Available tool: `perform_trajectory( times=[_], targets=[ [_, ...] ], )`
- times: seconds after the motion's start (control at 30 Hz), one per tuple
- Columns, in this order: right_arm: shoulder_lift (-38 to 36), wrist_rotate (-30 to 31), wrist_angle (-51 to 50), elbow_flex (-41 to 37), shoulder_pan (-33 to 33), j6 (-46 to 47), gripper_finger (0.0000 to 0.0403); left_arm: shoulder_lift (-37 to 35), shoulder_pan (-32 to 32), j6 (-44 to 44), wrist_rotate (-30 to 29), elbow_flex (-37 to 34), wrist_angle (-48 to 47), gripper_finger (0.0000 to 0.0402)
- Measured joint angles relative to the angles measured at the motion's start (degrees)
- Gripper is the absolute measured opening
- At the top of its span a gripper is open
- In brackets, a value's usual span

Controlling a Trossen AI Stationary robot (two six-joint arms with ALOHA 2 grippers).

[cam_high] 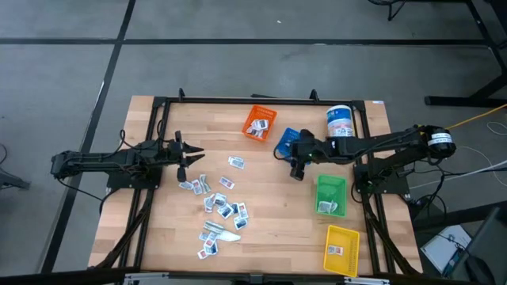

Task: Pick & Place First Aid Supplies
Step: Put the blue alcohol pad into the green basket

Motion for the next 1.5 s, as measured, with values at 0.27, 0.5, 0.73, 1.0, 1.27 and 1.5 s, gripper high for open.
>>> perform_trajectory(
  times=[0.27, 0.5, 0.73, 1.0, 1.27, 1.5],
  targets=[
    [7.4, -4.9, 12.7, 0.0, 4.5, -7.9, 0.0175, 0.0, 0.0, 0.0, 0.0, 0.0, 0.0, 0.0093],
    [14.9, -13.6, 23.4, 0.0, 8.3, -18.2, 0.0175, 0.0, 0.0, 0.0, 0.0, 0.0, 0.0, 0.0093],
    [21.9, -16.5, 33.3, 0.0, 13.2, -29.2, 0.0175, 0.0, 0.0, 0.0, 0.0, 0.0, 0.0, 0.0091],
    [29.3, -10.3, 34.0, 7.2, 18.2, -39.8, 0.0175, 0.0, 0.0, 0.0, 0.0, 0.0, 0.0, 0.0091],
    [36.2, -7.3, 28.8, 18.2, 19.4, -42.0, 0.0175, 0.0, 0.0, 0.0, 0.0, 0.0, 0.0, 0.0093],
    [42.1, -4.4, 22.9, 28.8, 19.2, -45.0, 0.0175, 0.0, 0.0, 0.0, 0.0, 0.0, 0.0, 0.0092]
  ],
)
